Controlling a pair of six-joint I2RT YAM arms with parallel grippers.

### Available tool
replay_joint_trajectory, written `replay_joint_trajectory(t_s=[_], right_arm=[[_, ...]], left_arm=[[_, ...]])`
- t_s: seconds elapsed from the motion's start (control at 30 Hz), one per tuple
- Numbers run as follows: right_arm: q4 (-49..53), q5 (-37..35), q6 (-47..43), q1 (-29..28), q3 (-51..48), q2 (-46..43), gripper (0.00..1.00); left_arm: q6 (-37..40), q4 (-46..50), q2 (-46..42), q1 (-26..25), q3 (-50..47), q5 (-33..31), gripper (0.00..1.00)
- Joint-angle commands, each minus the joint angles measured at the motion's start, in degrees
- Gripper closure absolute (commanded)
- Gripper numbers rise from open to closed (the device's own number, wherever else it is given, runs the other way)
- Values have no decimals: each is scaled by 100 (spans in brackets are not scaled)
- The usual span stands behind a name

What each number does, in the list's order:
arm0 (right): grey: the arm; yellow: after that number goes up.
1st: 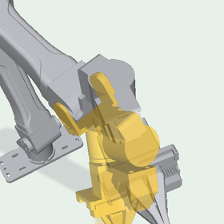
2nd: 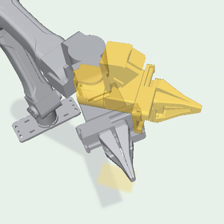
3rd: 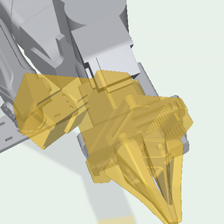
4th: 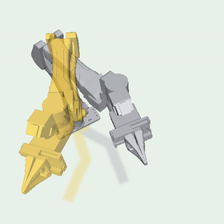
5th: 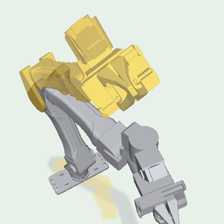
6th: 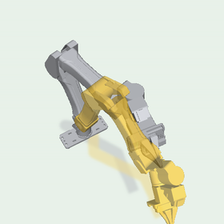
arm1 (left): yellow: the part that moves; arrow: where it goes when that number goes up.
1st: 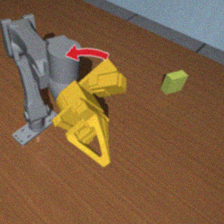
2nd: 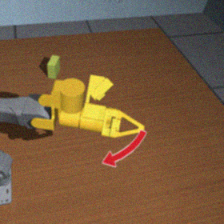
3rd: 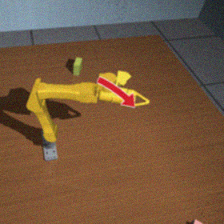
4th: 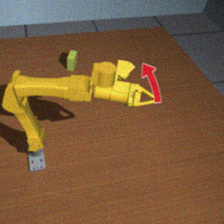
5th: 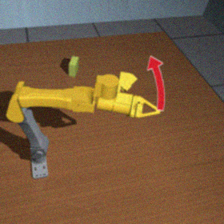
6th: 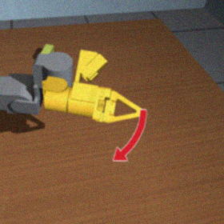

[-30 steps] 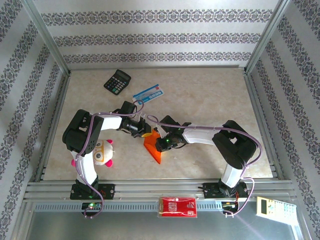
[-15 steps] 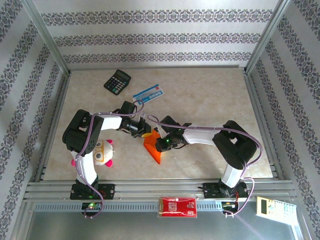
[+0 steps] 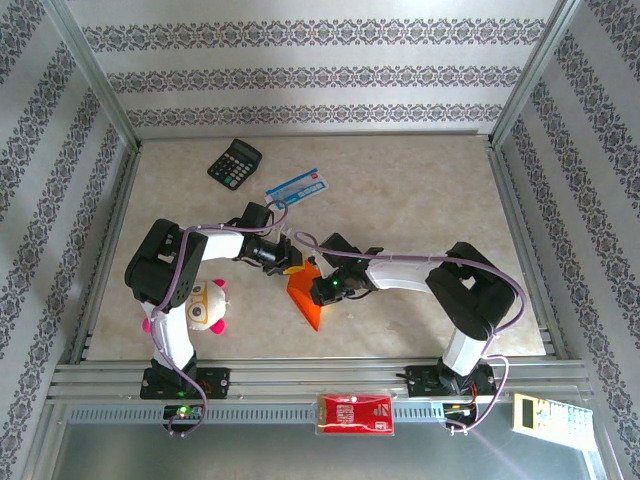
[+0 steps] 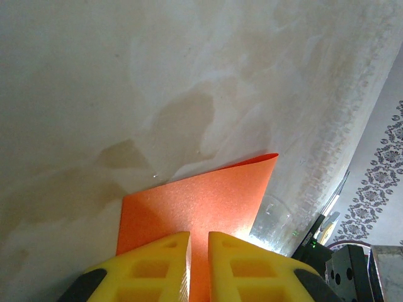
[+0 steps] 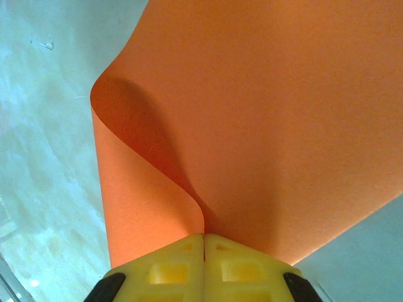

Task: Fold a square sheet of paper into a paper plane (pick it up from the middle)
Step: Third fold the triangle at the center of the table.

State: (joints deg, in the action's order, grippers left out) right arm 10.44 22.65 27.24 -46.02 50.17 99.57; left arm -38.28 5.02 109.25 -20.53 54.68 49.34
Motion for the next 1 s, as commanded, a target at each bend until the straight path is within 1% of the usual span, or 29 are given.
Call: replay_joint_trajectory(t_s=[0.0, 0.6, 0.97], right_arm=[[73, 107, 60, -61, -52, -102, 96], [37, 152, 72, -85, -42, 17, 96], [282, -191, 67, -33, -60, 255, 96]], left_arm=[[155, 85, 308, -128, -64, -336, 83], [154, 80, 307, -130, -80, -346, 83], [151, 87, 291, -120, -80, -338, 83]])
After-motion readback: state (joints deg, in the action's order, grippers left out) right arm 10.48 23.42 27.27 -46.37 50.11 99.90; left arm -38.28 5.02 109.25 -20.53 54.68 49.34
